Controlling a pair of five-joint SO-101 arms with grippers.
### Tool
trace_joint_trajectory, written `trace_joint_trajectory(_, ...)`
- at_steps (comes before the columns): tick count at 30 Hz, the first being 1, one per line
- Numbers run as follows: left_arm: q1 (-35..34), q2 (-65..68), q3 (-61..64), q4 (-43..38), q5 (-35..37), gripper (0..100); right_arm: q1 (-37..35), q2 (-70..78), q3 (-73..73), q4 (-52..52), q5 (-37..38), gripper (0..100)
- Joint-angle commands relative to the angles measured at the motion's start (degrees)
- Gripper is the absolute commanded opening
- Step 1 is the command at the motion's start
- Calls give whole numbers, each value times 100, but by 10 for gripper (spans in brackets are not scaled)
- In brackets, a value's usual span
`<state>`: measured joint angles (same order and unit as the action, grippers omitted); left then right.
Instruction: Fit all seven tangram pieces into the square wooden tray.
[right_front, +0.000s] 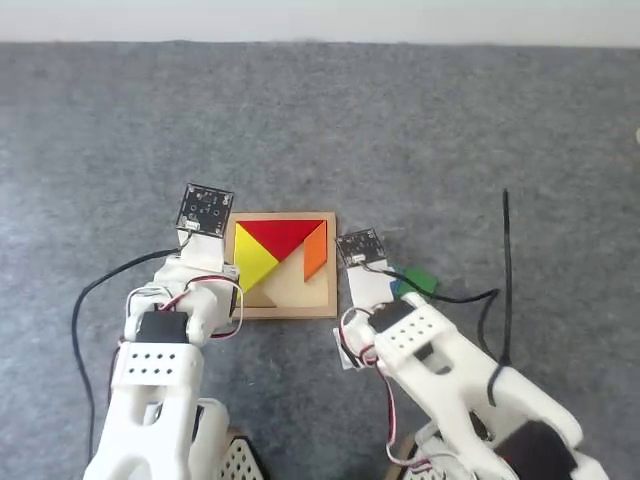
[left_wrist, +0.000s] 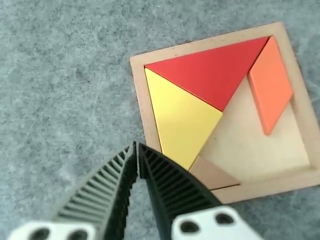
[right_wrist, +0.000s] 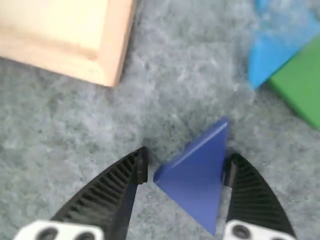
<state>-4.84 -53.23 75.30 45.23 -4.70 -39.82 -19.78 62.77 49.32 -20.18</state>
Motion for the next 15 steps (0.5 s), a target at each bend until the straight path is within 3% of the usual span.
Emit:
trace_joint_trajectory(1, -18, -141, -57, 62, -70, 13, 110, 479, -114, 154, 88, 248)
trace_joint_trajectory(7, -18, -141, -57, 53, -70, 13, 110, 479, -123, 180, 105, 245)
trace_joint_trajectory(12, -18, -141, -57, 62, -70, 13, 154, 470, -281, 620, 413, 142)
trace_joint_trajectory(15, -18, -141, -57, 62, -70, 13, 154, 470, -431, 866, 440, 152)
